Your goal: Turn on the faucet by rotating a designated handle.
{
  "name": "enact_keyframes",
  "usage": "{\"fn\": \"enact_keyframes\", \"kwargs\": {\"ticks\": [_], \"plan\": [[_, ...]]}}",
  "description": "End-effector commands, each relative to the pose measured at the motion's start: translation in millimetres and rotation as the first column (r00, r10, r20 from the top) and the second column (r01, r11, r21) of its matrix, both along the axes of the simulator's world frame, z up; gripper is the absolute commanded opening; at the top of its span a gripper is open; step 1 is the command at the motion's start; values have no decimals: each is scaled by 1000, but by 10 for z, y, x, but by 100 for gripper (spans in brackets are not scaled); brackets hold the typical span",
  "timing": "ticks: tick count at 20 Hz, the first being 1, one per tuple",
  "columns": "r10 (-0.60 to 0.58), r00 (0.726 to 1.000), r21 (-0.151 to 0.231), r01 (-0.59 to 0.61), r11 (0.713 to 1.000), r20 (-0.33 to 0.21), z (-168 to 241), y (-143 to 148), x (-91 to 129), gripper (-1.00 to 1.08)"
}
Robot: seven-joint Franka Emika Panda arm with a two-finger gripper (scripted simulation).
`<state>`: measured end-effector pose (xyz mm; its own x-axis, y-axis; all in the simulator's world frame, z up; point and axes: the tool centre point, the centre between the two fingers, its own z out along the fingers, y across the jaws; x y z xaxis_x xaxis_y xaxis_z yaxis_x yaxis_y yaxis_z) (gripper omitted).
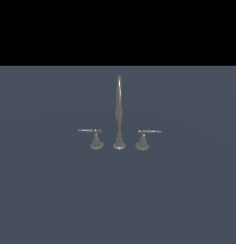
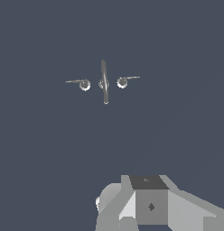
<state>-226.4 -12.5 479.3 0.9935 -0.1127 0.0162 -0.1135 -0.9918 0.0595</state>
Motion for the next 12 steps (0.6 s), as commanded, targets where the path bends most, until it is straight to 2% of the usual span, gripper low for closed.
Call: {"fn": "enact_keyframes", "kwargs": {"ticks": [1,7,12], "plan": [[-40,999,-18,40,999,-3,-50,-41,88,-100],[-169,986,-76,168,983,-2,-233,-182,376,-100],[-292,956,-129,290,948,11,-458,-336,665,-100]]}}
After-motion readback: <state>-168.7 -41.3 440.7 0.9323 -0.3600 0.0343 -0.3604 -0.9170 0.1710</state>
